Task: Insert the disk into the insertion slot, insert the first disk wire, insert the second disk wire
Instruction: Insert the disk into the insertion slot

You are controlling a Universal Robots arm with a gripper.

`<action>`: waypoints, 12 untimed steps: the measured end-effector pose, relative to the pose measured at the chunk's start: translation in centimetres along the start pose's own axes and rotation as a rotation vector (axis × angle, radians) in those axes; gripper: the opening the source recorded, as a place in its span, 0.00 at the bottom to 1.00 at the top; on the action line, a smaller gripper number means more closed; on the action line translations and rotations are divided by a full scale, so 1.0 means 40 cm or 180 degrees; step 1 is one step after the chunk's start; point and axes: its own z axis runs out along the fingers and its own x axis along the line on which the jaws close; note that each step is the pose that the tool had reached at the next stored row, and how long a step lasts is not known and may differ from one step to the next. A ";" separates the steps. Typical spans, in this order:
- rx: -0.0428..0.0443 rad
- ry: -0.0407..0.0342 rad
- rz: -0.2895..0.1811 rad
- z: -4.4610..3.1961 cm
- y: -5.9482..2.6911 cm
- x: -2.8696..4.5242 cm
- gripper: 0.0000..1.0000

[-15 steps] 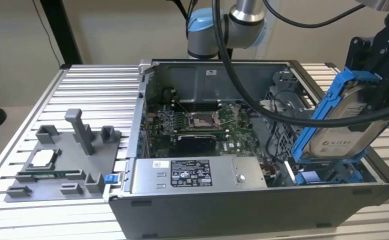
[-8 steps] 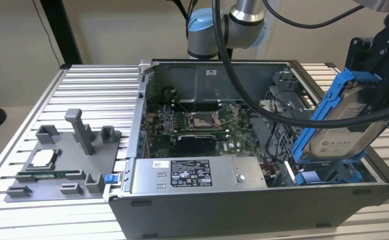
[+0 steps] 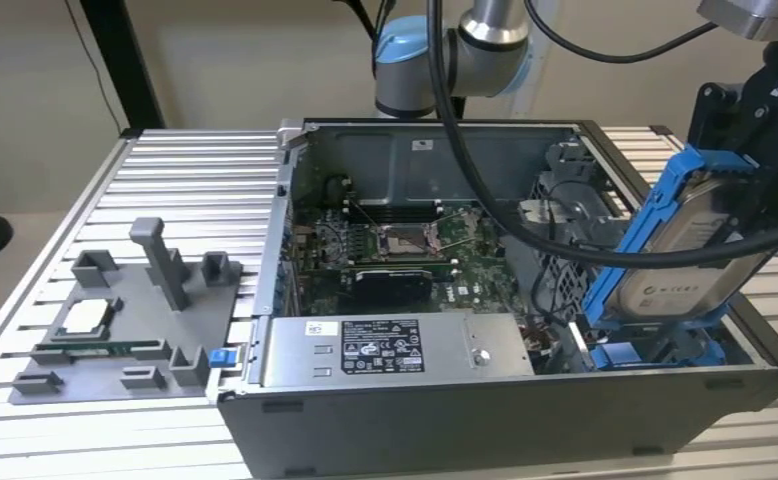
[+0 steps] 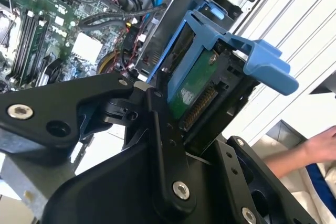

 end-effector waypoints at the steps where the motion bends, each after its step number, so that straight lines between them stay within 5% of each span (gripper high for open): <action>1: 0.0002 -0.0013 0.0000 0.001 0.000 0.000 0.00; 6: 0.0029 -0.0087 -0.0008 0.006 -0.003 -0.001 0.00; 12: 0.0032 -0.0088 -0.0013 0.008 -0.003 -0.001 0.00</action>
